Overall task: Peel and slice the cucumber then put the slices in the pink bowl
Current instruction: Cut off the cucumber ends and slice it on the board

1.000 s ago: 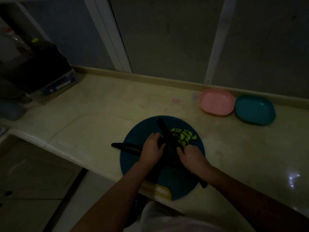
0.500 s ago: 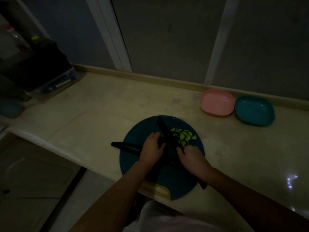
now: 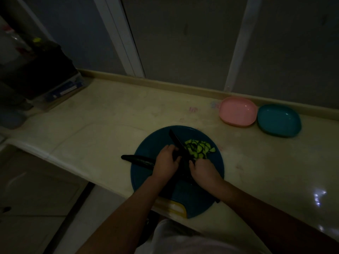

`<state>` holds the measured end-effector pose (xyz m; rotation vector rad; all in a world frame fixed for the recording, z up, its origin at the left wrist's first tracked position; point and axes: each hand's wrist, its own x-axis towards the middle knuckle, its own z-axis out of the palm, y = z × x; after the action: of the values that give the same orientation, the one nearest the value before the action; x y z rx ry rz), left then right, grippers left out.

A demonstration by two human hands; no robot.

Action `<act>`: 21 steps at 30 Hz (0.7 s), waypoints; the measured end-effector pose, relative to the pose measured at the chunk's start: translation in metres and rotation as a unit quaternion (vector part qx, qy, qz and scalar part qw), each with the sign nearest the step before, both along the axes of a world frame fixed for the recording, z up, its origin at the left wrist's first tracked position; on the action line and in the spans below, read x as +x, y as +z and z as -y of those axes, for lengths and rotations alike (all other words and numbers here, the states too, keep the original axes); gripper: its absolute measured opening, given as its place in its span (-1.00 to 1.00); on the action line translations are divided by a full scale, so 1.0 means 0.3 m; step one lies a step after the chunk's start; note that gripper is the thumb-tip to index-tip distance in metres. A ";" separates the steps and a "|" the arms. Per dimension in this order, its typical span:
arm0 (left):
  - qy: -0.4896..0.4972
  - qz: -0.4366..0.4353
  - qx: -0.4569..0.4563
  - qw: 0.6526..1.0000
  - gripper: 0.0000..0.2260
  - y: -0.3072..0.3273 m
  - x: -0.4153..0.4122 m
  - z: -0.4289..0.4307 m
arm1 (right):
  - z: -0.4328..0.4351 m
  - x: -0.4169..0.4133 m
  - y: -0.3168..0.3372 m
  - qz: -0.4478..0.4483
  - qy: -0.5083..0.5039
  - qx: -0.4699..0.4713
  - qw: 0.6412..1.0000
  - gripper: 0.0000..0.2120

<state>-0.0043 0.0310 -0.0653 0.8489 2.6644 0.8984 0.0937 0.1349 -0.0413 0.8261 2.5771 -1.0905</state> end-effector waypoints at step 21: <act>0.006 0.002 0.002 1.000 -0.80 0.008 0.002 0.002 | -0.013 0.033 0.038 -0.021 -0.010 -0.004 1.000 -0.53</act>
<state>-0.0037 0.0305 -0.0629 0.8325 2.6674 0.9066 0.1038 0.1388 -0.0301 0.8381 2.6020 -1.1347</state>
